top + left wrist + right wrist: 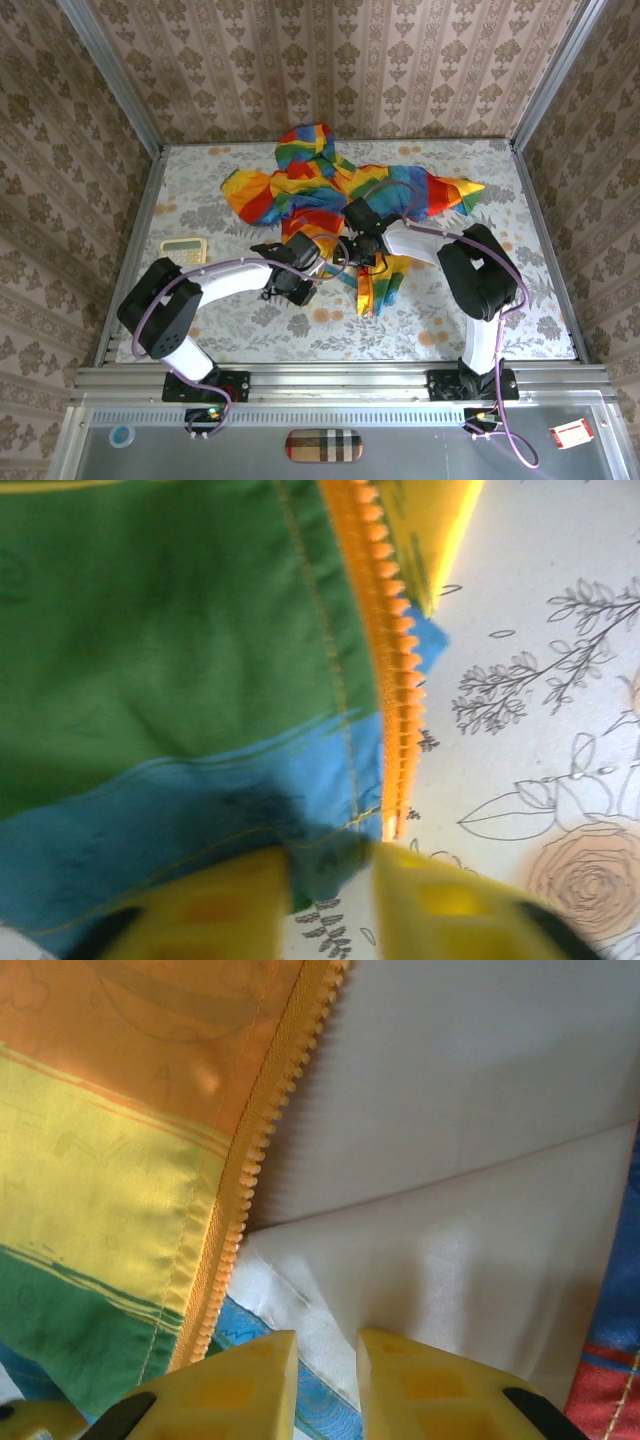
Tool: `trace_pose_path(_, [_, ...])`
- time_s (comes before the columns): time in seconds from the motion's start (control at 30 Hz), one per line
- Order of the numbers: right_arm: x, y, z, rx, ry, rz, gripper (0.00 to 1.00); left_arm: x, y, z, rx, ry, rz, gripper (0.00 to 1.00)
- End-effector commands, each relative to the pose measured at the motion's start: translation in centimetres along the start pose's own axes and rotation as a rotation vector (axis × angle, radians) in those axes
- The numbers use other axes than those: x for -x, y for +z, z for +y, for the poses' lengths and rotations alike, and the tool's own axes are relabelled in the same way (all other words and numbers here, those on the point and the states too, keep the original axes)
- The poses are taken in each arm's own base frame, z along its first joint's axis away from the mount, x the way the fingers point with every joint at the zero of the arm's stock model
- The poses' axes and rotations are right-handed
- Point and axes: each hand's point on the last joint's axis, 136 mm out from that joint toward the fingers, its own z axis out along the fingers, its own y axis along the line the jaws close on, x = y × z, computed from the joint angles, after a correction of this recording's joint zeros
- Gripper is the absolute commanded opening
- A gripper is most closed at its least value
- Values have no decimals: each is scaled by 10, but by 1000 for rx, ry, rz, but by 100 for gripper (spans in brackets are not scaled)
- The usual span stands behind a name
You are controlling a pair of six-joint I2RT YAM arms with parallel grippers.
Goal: Zip up the jacket
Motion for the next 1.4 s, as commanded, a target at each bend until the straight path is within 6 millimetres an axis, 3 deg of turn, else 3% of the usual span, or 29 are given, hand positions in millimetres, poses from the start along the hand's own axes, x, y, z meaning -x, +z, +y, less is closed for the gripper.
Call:
trace_pose_path(0.0, [-10,9,-11,-38,8,33,18,7,-13,3,20,7,-20,1])
trace_pose_path(0.2, [-11,13,-14,-25,25,44,18,18,-42,8,-73,-87,-129,0])
trace_pose_path(0.37, [-7,4,-10,-3,29,25,18,29,-61,7,-182,-173,-231,0])
trace_pose_path(0.63, [7,-38,12,84,49,-86,25,38,-61,-4,-354,-264,-273,0])
trace_pose_path(0.77, [8,-48,29,180,98,-100,27,38,-56,-3,-383,-295,-275,0])
trace_pose_path(0.93, [4,-44,55,279,130,-57,31,42,-53,-2,-414,-325,-290,0])
trace_pose_path(1.37, [-8,-19,77,329,166,24,35,44,-48,-2,-444,-348,-307,0])
